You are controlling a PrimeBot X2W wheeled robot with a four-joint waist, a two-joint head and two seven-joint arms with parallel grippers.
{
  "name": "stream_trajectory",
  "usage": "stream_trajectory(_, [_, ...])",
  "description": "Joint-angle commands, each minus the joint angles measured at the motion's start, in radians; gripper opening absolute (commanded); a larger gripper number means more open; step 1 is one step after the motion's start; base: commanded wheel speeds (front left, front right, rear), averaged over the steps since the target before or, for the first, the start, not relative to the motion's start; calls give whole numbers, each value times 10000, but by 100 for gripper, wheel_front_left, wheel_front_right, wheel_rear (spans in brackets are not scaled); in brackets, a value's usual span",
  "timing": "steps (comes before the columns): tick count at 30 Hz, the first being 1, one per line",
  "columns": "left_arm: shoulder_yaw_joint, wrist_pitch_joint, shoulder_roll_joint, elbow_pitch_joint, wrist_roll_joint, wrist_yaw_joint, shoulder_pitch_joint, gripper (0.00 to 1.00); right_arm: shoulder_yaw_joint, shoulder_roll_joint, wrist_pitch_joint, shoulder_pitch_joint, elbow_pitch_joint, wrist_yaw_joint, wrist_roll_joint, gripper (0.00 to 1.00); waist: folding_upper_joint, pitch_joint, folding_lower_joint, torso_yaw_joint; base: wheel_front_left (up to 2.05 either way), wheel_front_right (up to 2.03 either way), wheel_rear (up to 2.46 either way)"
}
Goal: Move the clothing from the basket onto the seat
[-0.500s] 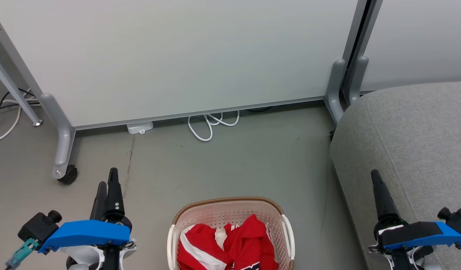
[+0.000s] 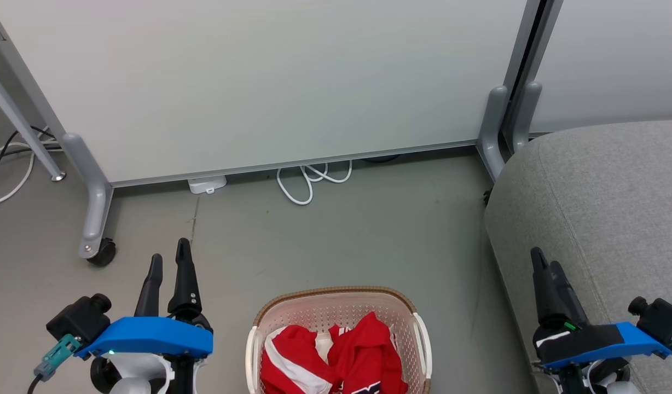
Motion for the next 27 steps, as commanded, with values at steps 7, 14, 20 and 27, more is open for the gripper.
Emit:
stream_trajectory(7, [-209,-263,80,53,1185,71,-275,100,83,-84,-274,-251,-17,15,-990,100,-1,0,0,15,0,0,0])
stream_trajectory(14, [-418,-458,83,216,2178,85,-331,100,158,-92,-472,-242,110,17,-1803,100,-1,-1,0,60,0,0,0])
stream_trajectory(20, [-572,-616,89,354,2882,107,-371,100,221,-97,-631,-244,210,18,-2421,100,-1,1,0,98,0,0,0])
stream_trajectory(27, [-725,-788,99,464,3609,125,-384,100,273,-104,-801,-230,225,19,-3042,100,-1,13,0,117,0,0,0])
